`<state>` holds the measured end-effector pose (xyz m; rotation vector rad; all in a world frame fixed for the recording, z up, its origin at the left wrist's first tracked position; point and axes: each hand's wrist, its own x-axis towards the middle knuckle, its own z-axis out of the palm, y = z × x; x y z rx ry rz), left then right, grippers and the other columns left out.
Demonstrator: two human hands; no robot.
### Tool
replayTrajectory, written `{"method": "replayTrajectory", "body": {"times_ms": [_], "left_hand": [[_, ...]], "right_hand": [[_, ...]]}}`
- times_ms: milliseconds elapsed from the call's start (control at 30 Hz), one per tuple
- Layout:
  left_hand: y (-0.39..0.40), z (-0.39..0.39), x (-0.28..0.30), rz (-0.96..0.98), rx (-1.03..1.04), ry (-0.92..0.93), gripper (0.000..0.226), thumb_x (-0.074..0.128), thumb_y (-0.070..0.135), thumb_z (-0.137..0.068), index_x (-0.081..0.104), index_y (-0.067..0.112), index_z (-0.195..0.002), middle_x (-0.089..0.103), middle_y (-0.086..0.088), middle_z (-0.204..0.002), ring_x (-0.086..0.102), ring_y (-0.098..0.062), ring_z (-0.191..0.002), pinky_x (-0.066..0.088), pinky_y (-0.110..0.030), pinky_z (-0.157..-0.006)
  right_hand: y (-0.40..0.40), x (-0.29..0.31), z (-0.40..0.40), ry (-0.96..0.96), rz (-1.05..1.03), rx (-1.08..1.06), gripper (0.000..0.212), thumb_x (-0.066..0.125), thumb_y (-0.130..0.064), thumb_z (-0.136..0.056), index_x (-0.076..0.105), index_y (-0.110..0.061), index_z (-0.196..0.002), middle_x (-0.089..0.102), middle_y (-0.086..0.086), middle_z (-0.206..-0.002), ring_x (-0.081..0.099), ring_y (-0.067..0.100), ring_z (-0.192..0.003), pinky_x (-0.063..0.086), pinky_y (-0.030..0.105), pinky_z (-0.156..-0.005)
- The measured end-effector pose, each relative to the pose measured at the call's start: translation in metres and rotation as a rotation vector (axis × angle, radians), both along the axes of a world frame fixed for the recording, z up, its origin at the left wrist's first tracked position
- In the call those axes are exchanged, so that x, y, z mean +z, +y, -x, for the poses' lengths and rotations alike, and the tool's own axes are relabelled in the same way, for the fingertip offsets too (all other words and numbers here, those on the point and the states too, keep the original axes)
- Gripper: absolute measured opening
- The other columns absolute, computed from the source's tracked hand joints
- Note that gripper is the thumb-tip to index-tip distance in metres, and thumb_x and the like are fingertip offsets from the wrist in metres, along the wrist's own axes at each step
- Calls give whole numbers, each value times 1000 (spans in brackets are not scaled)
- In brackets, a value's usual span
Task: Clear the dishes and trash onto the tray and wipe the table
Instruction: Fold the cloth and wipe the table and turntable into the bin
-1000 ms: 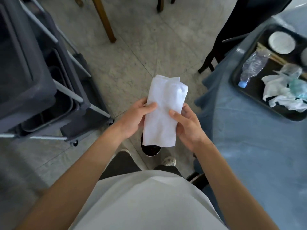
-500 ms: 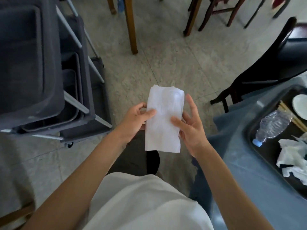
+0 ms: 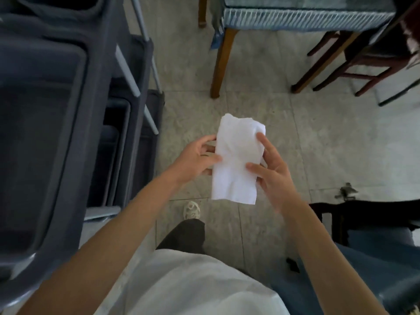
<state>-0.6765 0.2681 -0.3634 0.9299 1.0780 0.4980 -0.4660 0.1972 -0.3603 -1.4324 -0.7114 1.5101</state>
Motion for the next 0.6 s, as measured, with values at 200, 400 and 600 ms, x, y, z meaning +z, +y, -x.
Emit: {"method": "replayTrajectory", "body": {"times_ms": [200,400,600], "left_hand": [[76,28,22,-92,177,49,65,75,2,-87,49,20,-144,67,-6,-121,69,-23,-110,63,-41,-81],[145,55,33,-199,417,152,78,75,0,-87,38,25,-151,64,-4,-123,72,-22,-101,64,-45,-79],[227,73,36,-370,607,353,58,74,2,-88,56,27,-137,64,0,-119,73,-20,-91,62,-34,-81]], "right_hand": [[123,16,11,-50,-100,268,80,69,5,-90,44,-38,-153,53,-9,-151,57,20,-134,54,51,-104],[253,25,41,-109,-182,546,84,79,-17,-82,41,-42,-153,49,-15,-151,57,11,-132,57,41,-99],[407,19,81,-73,-262,856,80,79,-9,-88,41,-40,-152,48,-14,-149,59,11,-128,58,35,-95]]}}
